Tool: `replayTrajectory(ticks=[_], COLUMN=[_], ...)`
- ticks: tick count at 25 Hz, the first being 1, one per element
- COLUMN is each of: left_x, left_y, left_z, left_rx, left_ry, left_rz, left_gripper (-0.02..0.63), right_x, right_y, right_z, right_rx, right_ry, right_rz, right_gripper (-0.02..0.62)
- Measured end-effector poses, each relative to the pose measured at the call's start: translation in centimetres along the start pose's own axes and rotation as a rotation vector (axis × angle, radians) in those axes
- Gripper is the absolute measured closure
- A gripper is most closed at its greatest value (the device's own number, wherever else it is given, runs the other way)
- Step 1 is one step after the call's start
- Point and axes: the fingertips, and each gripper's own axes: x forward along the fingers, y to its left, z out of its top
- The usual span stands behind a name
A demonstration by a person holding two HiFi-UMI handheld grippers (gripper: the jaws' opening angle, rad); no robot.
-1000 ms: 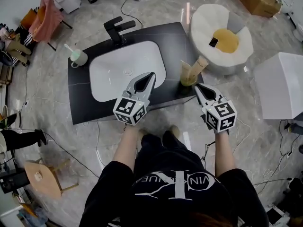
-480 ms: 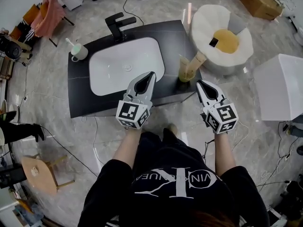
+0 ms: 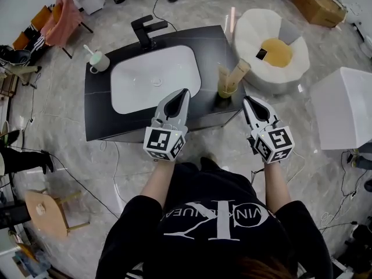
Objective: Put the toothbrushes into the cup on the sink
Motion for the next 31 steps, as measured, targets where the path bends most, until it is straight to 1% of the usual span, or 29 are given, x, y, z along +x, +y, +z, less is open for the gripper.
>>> replayTrajectory(ticks=[4,11,17,31], left_x=[-0.2,-0.4,-0.6,-1.5], left_y=[-0.7,-1.2,-1.2,-0.8], left_z=[0.3,0.7,1.4,1.3], left_rx=[0.016,0.013,0.025,0.031], left_ry=[-0.007,-0.012,-0.029,-0.036], left_rz=[0.000,0.002,0.022,0.074], left_gripper=[0.594,0.594,0.594,0.594], right_x=[-0.3,-0.6,-1.1,-0.8], right_y=[-0.1,-0.1,-0.2,0.1], right_z=[0.6,1.6,2.3,2.2], right_rx=[-0.005,0.001,0.009,0.015], right_ry=[-0.029,-0.075,-0.124,-0.136], right_rz=[-0.006,-0.017,-0.014,0.008], right_gripper=[0.568,0.568,0.568,0.568])
